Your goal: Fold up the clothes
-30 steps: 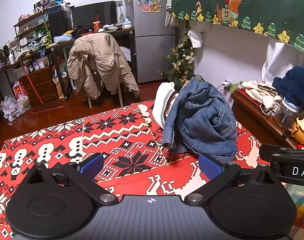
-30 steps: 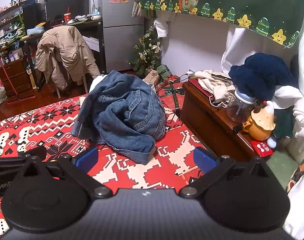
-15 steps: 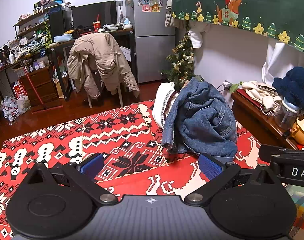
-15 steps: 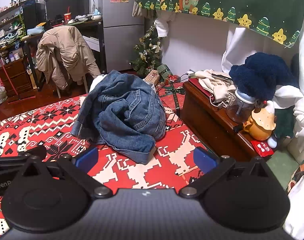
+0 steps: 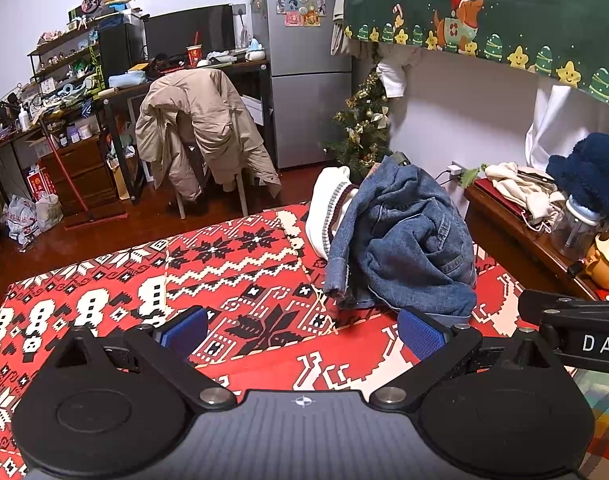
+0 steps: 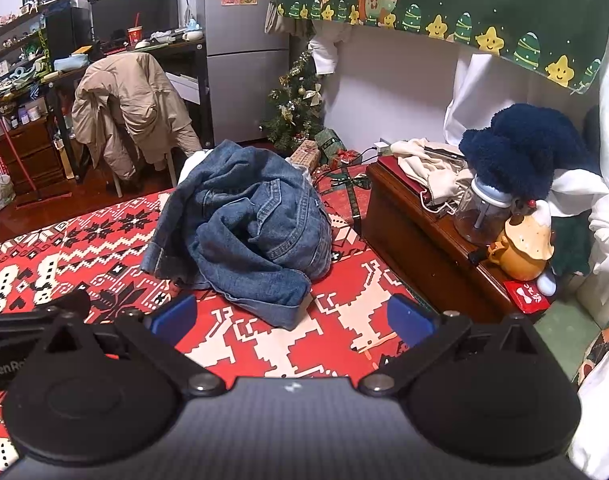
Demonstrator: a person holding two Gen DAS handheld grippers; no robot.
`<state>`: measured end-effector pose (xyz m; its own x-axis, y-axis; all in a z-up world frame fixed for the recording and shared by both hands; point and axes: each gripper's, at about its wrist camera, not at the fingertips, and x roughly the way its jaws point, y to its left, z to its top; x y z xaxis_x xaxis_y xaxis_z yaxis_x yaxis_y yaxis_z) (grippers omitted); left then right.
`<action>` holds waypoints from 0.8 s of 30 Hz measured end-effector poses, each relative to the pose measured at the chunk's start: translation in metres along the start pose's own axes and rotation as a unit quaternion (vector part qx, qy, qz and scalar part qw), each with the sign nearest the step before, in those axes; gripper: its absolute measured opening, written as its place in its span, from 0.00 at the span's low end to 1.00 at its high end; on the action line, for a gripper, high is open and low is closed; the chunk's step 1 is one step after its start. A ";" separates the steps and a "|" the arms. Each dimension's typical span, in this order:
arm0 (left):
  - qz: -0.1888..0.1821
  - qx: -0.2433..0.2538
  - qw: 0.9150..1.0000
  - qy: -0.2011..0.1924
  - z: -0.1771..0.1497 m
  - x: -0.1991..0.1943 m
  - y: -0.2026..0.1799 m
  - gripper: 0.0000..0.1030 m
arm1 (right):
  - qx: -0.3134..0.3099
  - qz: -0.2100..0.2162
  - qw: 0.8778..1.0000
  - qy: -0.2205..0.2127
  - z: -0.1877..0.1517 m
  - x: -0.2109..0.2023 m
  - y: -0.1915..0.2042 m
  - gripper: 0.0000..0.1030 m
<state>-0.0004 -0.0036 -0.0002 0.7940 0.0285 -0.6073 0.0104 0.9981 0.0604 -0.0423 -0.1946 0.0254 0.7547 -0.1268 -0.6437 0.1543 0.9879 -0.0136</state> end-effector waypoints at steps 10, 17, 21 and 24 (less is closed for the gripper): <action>-0.004 0.003 1.000 -0.001 -0.001 0.003 -0.003 0.99 | 0.002 -0.008 1.000 -0.003 -0.001 0.003 -0.002 0.99; -0.015 -0.015 1.000 -0.003 -0.001 0.006 0.003 0.99 | 0.011 0.005 1.000 -0.002 0.000 0.003 -0.007 0.99; -0.019 -0.041 0.999 0.000 0.000 0.014 0.011 0.99 | 0.015 0.007 1.000 -0.002 0.000 0.006 -0.010 0.99; -0.020 -0.051 0.998 -0.001 -0.001 0.021 0.017 0.99 | 0.016 0.003 1.000 -0.002 -0.002 0.010 -0.011 0.99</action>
<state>0.0158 0.0142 -0.0131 0.7954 -0.0108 -0.6060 -0.0206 0.9988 -0.0449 -0.0373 -0.2063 0.0177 0.7588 -0.1211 -0.6400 0.1696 0.9854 0.0147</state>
